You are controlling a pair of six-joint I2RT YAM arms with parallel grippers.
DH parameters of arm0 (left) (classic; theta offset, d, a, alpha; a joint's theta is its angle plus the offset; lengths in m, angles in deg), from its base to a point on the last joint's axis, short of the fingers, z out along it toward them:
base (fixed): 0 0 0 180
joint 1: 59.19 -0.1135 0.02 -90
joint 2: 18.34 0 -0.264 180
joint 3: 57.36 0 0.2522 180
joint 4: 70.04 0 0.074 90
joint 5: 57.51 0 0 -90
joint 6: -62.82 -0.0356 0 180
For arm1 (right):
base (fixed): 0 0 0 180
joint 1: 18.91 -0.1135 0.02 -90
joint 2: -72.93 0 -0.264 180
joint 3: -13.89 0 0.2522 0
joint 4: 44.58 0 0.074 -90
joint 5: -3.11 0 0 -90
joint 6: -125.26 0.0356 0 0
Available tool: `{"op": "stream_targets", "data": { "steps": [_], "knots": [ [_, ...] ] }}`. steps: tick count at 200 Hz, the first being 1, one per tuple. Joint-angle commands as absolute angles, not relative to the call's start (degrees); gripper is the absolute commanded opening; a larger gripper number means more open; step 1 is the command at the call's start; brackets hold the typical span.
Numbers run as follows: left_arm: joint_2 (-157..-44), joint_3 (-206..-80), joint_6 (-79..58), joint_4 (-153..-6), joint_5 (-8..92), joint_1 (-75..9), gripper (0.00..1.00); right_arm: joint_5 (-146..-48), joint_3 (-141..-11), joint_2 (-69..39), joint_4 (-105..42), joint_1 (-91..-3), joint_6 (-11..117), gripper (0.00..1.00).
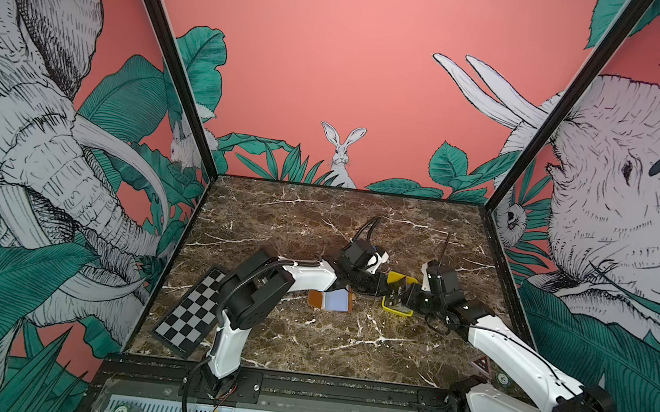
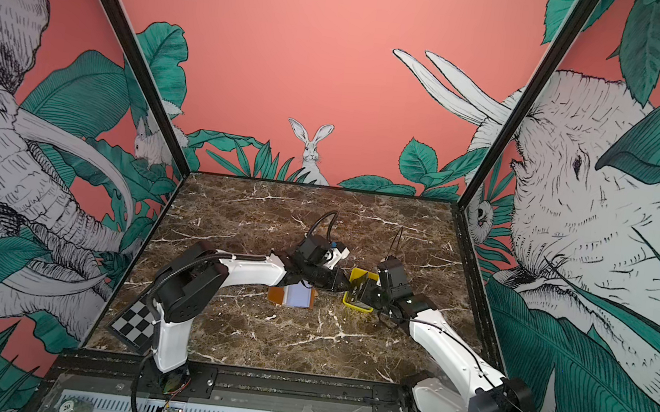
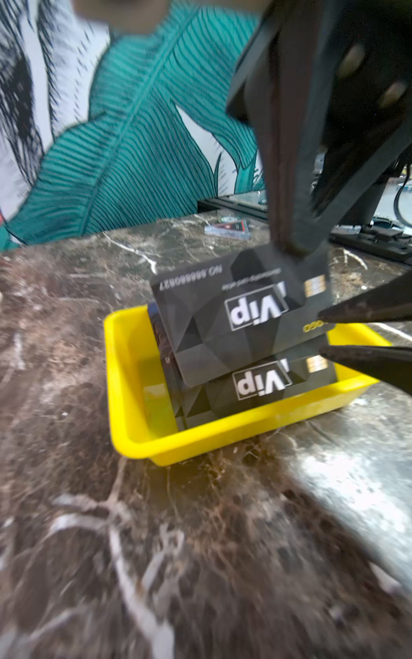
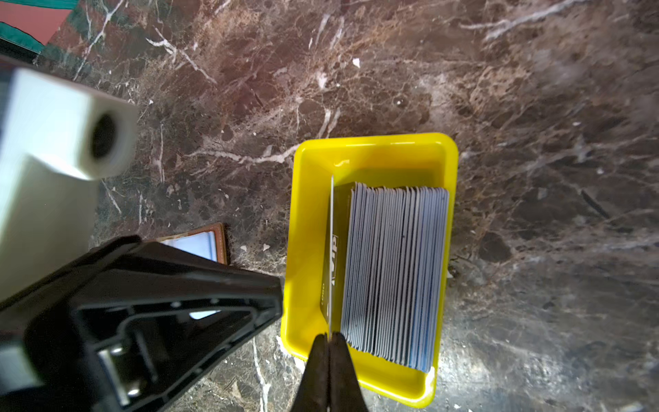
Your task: Put the credit cards into the card holder
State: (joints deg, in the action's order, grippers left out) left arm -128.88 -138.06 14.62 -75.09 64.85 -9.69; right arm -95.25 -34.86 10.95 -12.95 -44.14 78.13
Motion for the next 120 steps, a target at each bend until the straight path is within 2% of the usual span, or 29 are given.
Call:
{"op": "stream_targets", "data": {
  "steps": [1, 81, 120],
  "knots": [
    [-121.70, -134.64, 15.36, -71.25, 65.70, -11.23, 0.17, -94.64, -34.61, 12.08, -13.41, -44.34, 76.45, 0.00],
    [-113.06, -123.44, 17.23, -62.87, 70.31, -15.58, 0.21, -98.88, -36.11, 7.25, -23.15, -44.26, 73.45, 0.00],
    [-116.22, -123.40, 17.92, -56.40, 73.24, -17.57, 0.22, -102.80, -36.86, 1.07, -30.06, -44.26, 71.50, 0.00]
  ]
}}
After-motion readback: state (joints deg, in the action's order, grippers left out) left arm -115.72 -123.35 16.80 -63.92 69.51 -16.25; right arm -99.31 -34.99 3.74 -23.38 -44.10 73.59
